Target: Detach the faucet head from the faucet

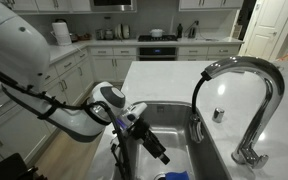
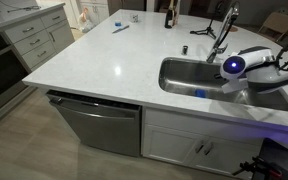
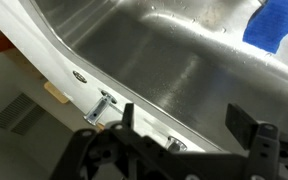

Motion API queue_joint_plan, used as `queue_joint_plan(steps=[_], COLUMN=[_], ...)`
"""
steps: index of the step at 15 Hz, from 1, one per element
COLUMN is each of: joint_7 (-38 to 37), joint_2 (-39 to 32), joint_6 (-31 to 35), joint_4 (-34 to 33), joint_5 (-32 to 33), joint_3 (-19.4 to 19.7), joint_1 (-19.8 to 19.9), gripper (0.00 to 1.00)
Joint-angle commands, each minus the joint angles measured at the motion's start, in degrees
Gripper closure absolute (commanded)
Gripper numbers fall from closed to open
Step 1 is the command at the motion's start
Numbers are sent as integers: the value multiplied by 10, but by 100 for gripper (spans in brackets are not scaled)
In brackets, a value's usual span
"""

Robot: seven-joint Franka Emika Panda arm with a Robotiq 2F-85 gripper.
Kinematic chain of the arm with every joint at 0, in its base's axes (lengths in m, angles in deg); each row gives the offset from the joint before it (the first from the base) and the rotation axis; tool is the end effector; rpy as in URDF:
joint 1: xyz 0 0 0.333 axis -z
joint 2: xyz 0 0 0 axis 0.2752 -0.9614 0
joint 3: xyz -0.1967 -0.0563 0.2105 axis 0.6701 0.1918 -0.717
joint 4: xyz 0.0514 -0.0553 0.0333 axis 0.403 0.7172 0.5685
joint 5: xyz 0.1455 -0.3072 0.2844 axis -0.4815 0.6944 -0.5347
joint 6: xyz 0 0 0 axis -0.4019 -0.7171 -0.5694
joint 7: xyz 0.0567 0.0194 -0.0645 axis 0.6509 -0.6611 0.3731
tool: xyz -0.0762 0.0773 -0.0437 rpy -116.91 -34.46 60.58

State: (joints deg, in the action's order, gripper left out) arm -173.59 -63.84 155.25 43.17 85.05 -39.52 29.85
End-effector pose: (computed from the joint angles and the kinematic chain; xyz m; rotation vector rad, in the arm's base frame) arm 0.5243 -0.2995 0.1840 2.1112 -0.7577 0.4918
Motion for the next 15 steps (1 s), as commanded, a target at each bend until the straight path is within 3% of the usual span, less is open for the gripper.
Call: queue_joint_plan(steps=[1, 6, 10, 15], joint_7=[105, 324, 488, 589], joint_2=[53, 136, 208, 288], joint_6=[-12, -16, -60, -162], joint_4=[38, 62, 62, 65], joint_5=[-100, -350, -542, -664], joint_3=[-26, -60, -61, -66], joint_1=[7, 7, -23, -42], gripper=[0, 0, 0, 0])
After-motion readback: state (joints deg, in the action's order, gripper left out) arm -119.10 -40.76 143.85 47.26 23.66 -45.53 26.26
